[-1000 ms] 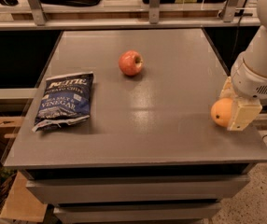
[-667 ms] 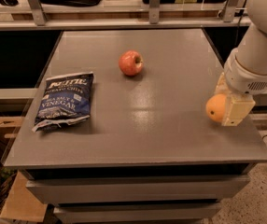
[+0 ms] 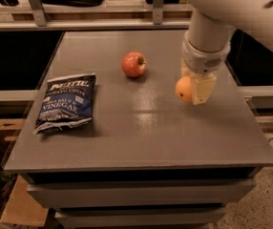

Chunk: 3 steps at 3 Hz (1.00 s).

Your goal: Move orange near apple

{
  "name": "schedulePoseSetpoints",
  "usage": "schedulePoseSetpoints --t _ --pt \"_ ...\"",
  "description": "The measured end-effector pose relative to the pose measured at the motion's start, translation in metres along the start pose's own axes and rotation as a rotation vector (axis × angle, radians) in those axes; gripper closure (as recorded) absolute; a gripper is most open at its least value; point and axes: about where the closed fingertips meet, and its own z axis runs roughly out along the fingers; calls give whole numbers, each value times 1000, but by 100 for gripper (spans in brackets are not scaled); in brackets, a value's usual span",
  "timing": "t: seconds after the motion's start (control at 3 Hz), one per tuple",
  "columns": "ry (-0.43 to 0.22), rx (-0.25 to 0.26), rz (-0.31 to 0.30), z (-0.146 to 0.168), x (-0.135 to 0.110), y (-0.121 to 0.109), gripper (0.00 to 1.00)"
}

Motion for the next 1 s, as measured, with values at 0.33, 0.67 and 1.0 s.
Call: schedulePoseSetpoints --t 0.33,0.67,1.0 --pt "1 -11 -112 10 -33 -44 100" --pt "-6 -4 -166 15 -54 -77 100" --pt "-7 19 -165 17 -63 -101 100"
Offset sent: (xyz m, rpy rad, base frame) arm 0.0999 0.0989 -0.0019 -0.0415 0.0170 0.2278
